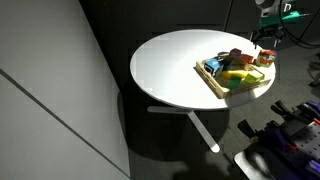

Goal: Pick up the plushy block on the right and put it in the wooden box

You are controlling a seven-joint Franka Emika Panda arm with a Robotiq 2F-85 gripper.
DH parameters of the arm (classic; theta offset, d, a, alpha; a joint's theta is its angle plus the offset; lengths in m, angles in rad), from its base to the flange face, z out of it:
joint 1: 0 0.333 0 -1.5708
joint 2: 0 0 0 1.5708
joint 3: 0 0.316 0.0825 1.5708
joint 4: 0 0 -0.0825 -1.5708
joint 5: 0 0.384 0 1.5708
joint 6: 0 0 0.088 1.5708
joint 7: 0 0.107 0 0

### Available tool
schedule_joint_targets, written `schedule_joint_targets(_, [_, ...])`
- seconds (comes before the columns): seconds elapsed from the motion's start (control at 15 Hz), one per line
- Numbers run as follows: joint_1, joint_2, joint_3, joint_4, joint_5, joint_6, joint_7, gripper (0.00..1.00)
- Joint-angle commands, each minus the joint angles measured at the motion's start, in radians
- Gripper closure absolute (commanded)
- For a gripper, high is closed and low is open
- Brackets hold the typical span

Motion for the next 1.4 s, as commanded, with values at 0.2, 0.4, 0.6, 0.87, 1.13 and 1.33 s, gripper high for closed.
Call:
schedule_joint_targets(0.2, [-0.047, 0.074, -0.011, 0.069, 0.08, 0.067, 0.054, 0.0])
schedule_joint_targets(0.4, [-0.051, 0.097, -0.01, 0.064, 0.097, 0.147, 0.052, 0.0])
schedule_joint_targets(0.6, [-0.041, 0.122, -0.017, 0.061, 0.089, 0.207, 0.059, 0.0])
schedule_joint_targets(0.87, [-0.03, 0.149, -0.028, 0.057, 0.075, 0.265, 0.06, 0.0])
schedule_joint_targets(1.13, [-0.01, 0.167, -0.052, 0.058, 0.05, 0.288, 0.06, 0.0])
schedule_joint_targets(1.33, [0.012, 0.172, -0.075, 0.063, 0.014, 0.279, 0.061, 0.0])
